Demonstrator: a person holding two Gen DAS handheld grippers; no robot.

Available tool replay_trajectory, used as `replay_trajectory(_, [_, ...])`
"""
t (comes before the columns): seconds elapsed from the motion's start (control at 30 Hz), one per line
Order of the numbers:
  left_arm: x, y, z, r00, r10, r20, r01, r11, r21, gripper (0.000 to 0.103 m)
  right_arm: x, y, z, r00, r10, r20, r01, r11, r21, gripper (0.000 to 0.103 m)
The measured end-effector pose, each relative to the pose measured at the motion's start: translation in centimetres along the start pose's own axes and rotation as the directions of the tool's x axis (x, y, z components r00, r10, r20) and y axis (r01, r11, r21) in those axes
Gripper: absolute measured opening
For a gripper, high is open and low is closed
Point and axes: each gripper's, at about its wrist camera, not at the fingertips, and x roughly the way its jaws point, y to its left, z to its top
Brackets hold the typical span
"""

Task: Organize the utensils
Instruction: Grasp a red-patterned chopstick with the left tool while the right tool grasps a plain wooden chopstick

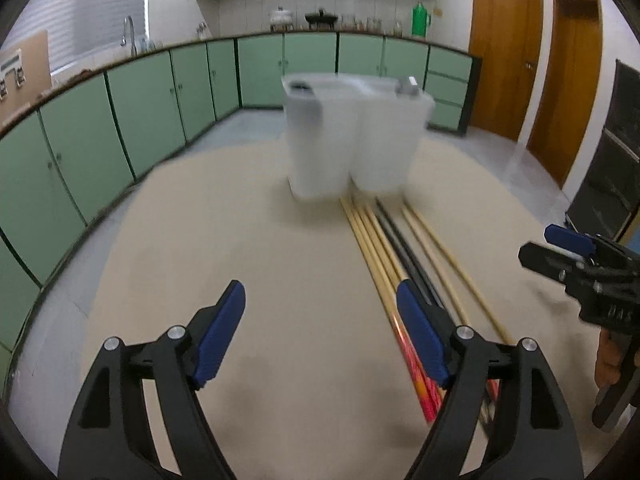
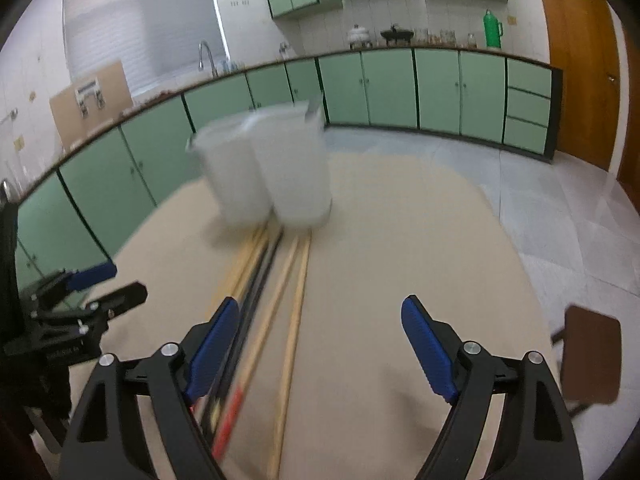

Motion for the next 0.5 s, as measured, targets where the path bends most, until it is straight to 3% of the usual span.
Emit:
replay_trajectory(0.2, [-0.3, -1.3, -4.0, 0.997, 0.003, -0.083, -0.001, 1.000, 0.022, 0.082, -1.2, 0.7, -4.1, 0.996, 0.004, -0.085, -0.004, 1.000, 0.007, 0.082])
replay_trajectory(0.37, [-0.4, -1.9, -5.8, 0.993, 0.006, -0.121, -0.003, 1.000, 0.026, 0.083, -1.2, 1.1, -5.6, 0.993, 0.012, -0.116, -0.011, 1.000, 0.004, 0.080])
replay_trajectory(0.5, [-0.6, -1.9, -6.5, 0.991, -0.001, -0.132, 0.005, 0.999, 0.031, 0.084, -1.0, 1.7, -5.7, 0.992, -0.005, -0.125, 0.002, 1.000, -0.026, 0.064])
